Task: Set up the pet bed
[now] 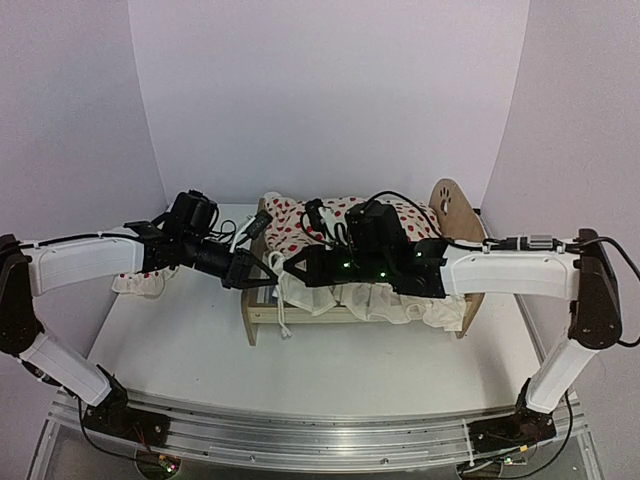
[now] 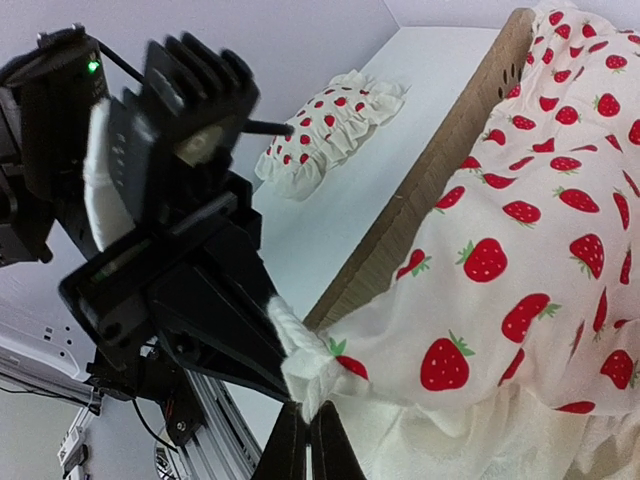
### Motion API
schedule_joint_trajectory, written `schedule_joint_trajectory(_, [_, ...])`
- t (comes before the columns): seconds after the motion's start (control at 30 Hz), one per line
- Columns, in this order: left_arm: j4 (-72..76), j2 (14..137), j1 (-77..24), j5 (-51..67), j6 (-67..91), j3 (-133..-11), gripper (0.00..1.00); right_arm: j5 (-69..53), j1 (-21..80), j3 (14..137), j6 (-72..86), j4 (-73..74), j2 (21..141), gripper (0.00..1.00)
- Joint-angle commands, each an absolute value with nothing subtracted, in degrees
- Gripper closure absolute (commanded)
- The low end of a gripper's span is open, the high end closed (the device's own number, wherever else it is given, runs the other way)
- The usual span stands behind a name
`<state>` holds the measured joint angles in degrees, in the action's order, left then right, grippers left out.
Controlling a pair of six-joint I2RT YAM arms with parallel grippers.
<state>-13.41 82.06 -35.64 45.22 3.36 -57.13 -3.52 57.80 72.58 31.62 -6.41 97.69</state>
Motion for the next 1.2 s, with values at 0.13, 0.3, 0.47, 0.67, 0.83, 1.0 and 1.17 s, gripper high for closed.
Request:
schedule_joint_trajectory(0.13, [-41.1, 79.0, -34.7, 43.6, -27.1, -68.4, 1.00, -0.5, 56.6, 69.2, 30.2, -4.0, 94.0, 1.00])
schedule_joint_trajectory(0.3, [-55.0, 81.7, -33.7, 41.6, -38.3, -75.4, 1.00, 4.8, 56.5, 70.8, 26.7, 4.5, 93.4, 1.00])
schedule_joint_trajectory(0.47, [-54.1, 83.3, -33.4, 32.6, -41.0, -81.1, 1.00, 5.5, 56.4, 72.6, 24.0, 8.1, 92.9, 1.00])
schedule_joint_trajectory(0.67, [-52.8, 84.6, -33.5, 27.7, -46.7, -92.1, 1.00, 4.3, 56.5, 73.2, 24.0, 8.3, 93.2, 1.00])
schedule_joint_trajectory(0.83, [-54.2, 84.9, -33.5, 21.0, -55.3, -95.0, 1.00, 6.8, 56.5, 72.4, 23.8, 9.5, 92.9, 1.00])
schedule_joint_trajectory(1.0, [-48.0, 81.7, -33.9, 15.2, -63.3, -91.2, 1.00, 6.8, 56.5, 73.5, 22.4, 10.3, 93.0, 1.00])
schedule_joint_trajectory(1.17, [-36.1, 78.8, -34.4, 12.4, -66.0, -87.9, 1.00, 4.9, 56.5, 74.9, 22.0, 10.5, 94.0, 1.00])
